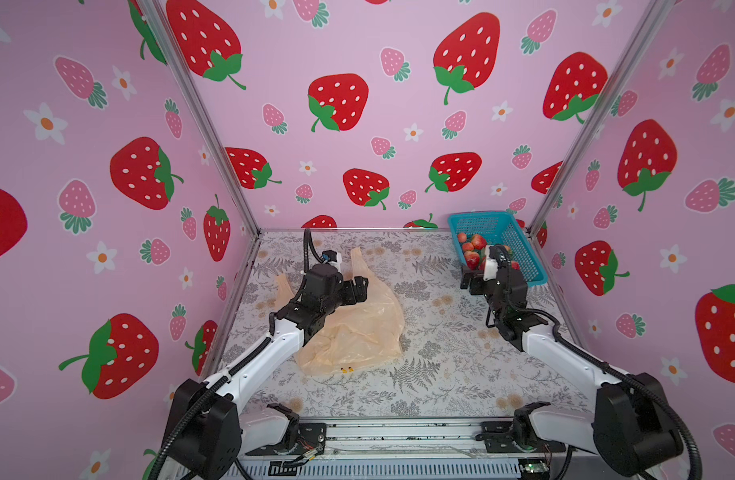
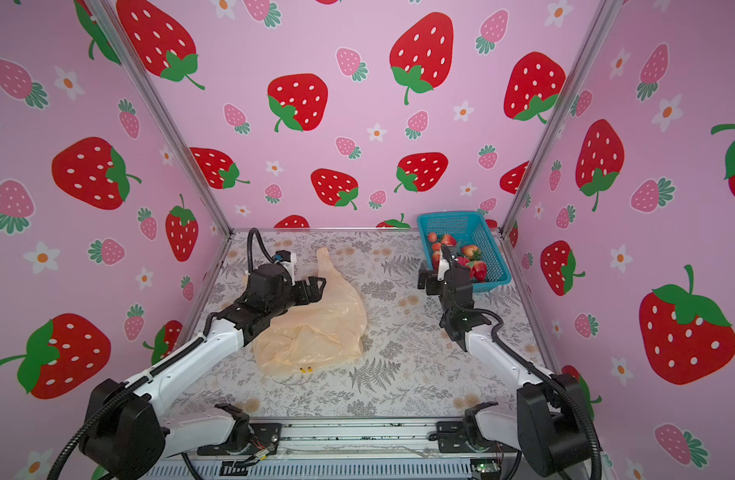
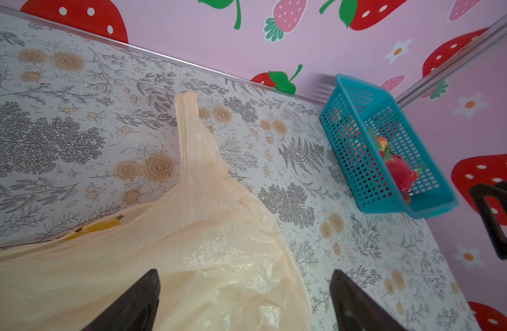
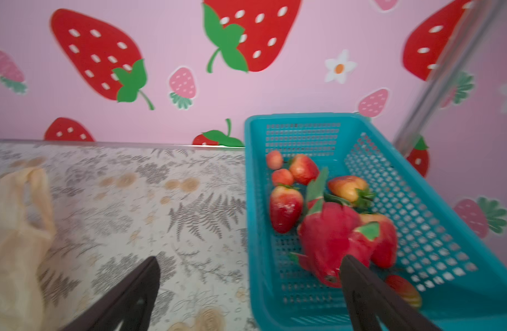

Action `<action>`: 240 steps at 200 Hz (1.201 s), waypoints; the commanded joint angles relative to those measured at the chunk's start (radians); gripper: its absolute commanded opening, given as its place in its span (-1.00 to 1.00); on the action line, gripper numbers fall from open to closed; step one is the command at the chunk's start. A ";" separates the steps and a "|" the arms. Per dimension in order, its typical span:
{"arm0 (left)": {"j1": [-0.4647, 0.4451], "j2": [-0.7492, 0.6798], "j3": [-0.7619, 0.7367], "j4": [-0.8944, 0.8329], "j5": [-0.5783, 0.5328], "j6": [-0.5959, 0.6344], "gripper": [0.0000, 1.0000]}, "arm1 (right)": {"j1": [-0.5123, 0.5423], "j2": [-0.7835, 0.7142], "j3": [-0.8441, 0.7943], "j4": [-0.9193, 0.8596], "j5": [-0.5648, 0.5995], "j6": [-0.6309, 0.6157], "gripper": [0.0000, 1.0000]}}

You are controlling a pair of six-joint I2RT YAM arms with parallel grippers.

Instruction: Place the fake fruits into the plastic bag and tie a complex knot

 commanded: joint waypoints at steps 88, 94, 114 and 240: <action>0.111 0.594 0.486 -0.128 0.037 0.023 0.87 | 0.251 0.198 0.062 -0.034 -0.109 0.045 0.99; 0.117 0.641 0.537 -0.140 0.045 0.022 0.85 | 0.251 0.194 0.055 -0.032 -0.107 0.047 0.99; 0.127 0.788 0.709 -0.192 0.067 0.031 0.72 | 0.253 0.186 0.037 -0.031 -0.103 0.052 0.99; 0.036 0.555 0.846 -0.372 0.462 0.523 -1.00 | 0.222 -0.025 -0.054 -0.085 0.240 0.071 0.99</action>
